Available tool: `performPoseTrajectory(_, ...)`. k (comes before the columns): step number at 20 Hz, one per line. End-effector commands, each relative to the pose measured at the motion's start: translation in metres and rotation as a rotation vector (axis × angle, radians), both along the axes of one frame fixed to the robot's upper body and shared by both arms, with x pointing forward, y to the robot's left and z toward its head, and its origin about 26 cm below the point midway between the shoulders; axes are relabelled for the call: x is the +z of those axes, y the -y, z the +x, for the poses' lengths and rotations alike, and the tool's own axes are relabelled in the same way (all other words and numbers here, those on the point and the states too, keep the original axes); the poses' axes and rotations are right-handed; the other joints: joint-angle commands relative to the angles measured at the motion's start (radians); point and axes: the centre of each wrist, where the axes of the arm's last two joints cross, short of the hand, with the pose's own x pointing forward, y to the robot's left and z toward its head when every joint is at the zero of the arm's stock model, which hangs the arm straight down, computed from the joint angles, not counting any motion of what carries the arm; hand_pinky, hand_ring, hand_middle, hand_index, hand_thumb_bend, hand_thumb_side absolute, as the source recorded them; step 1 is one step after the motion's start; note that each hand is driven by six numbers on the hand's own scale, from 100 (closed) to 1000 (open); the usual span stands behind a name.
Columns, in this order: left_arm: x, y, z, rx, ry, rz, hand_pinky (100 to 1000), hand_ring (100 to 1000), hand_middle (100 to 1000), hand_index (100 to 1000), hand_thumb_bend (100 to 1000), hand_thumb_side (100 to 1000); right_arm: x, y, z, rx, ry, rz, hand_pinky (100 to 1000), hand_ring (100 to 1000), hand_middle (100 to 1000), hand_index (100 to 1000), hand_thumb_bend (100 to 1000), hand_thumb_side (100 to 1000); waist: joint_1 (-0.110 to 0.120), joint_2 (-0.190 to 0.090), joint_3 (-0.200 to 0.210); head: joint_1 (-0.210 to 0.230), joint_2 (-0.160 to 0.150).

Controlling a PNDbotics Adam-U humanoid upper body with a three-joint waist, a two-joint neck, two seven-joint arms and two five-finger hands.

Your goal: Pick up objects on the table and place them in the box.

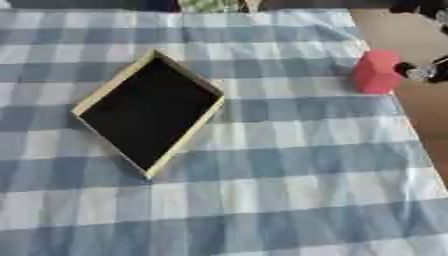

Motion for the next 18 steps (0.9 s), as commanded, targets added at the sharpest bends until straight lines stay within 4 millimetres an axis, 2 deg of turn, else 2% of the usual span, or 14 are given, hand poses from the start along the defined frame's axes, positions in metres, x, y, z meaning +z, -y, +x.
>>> performPoseTrajectory(1,0.007,-0.001,-0.001,0.002,0.022,0.012,821,854,791,666,100,803,0.018,0.0,-0.002,-0.003,0.007,-0.044,1000,992,942,981,366,100,-0.001,-0.021,-0.001,-0.004,-0.007)
performPoseTrajectory(11,0.007,0.0,-0.001,-0.008,0.019,0.012,821,855,791,665,100,804,0.013,0.013,0.002,-0.049,-0.106,-0.101,1000,1000,948,987,433,100,-0.002,-0.018,0.008,-0.013,-0.011)
performPoseTrajectory(18,0.008,0.001,0.0,-0.016,0.02,0.015,821,856,791,664,100,800,0.012,0.025,0.004,-0.084,-0.151,-0.112,1000,1000,954,989,438,100,-0.004,-0.012,0.021,-0.022,-0.014)
